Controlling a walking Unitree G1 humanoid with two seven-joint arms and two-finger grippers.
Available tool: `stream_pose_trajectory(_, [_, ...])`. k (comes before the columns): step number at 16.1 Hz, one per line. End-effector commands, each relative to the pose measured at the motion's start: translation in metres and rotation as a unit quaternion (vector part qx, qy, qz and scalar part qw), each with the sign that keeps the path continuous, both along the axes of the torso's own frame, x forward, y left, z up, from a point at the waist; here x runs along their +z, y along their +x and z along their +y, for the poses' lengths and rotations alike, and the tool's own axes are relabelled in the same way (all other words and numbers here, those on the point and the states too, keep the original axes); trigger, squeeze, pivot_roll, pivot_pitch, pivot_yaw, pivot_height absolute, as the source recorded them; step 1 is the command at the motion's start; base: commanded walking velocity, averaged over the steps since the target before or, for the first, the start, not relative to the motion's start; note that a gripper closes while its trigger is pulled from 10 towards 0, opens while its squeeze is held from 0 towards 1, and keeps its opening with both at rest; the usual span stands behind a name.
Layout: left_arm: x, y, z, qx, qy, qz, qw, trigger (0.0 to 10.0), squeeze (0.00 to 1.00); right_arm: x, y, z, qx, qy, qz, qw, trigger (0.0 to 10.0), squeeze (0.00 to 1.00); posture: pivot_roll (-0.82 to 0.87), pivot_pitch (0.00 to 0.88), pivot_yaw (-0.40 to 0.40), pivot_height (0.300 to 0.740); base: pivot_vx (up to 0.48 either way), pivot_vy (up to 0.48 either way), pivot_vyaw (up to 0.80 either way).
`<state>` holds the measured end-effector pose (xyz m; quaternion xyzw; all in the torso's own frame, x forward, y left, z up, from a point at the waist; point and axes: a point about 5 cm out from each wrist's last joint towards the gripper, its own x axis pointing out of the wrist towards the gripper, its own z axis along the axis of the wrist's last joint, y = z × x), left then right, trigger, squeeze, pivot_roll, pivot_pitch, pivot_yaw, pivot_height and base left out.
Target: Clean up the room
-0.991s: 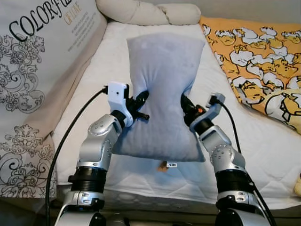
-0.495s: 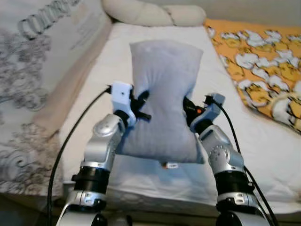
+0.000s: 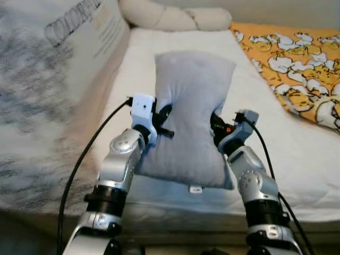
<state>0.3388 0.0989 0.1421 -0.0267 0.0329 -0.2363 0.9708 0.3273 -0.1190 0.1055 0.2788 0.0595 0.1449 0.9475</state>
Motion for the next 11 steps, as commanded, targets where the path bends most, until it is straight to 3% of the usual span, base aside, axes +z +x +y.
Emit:
stream_pose_trajectory(1, [0.0092, 0.003, -0.0009, -0.001, 0.005, -0.023, 1.0, 10.0, 0.0, 0.0087, 0.0012, 0.0073, 0.011, 0.004, -0.018, 1.0, 10.0, 0.0, 0.06, 0.0, -0.034, 0.74, 0.0, 0.476, 0.0])
stream_pose_trajectory(3, [0.0087, 0.0038, -0.0007, 0.003, 0.007, -0.022, 1.0, 10.0, 0.0, 0.0079, 0.0014, 0.0069, 0.008, 0.005, -0.014, 1.0, 10.0, 0.0, 0.06, 0.0, -0.035, 0.74, 0.0, 0.409, 0.0])
stream_pose_trajectory(11, [0.0109, 0.0038, -0.004, -0.006, 0.011, -0.038, 0.999, 10.0, 0.0, 0.005, -0.0004, 0.0051, 0.003, 0.005, -0.005, 1.0, 10.0, 0.0, 0.06, 0.0, -0.035, 0.74, 0.0, 0.0, 0.0])
